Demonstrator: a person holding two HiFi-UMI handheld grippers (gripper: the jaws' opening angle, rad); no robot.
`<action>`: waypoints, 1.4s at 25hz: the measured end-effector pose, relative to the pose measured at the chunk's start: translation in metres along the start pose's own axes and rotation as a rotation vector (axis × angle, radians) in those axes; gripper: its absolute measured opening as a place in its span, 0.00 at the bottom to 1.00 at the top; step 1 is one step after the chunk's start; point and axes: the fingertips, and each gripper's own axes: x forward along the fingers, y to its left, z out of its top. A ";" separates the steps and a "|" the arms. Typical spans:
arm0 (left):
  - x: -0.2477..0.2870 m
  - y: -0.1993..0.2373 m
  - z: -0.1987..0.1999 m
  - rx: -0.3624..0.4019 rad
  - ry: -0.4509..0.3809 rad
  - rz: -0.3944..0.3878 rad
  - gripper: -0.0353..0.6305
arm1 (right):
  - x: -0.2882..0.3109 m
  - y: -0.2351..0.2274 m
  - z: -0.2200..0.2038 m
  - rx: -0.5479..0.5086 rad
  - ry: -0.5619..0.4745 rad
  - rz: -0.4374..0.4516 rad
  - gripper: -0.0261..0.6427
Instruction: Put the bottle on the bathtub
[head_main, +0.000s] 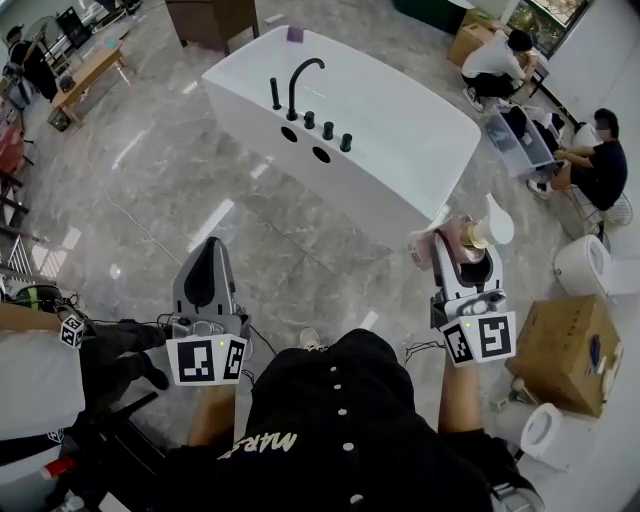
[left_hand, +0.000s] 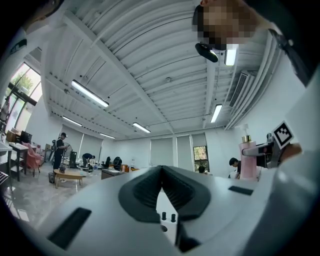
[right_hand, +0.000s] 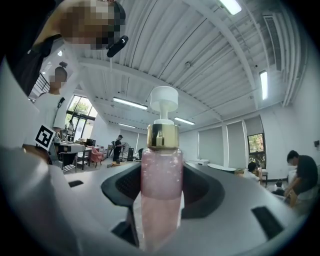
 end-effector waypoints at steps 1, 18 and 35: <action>0.006 0.000 -0.003 -0.005 0.007 -0.005 0.07 | 0.004 -0.003 -0.002 0.000 0.007 -0.006 0.37; 0.162 -0.058 -0.035 -0.003 0.021 -0.086 0.07 | 0.126 -0.103 -0.053 0.033 0.025 0.035 0.37; 0.306 -0.106 -0.059 0.008 0.055 -0.007 0.07 | 0.251 -0.205 -0.108 0.021 0.057 0.183 0.37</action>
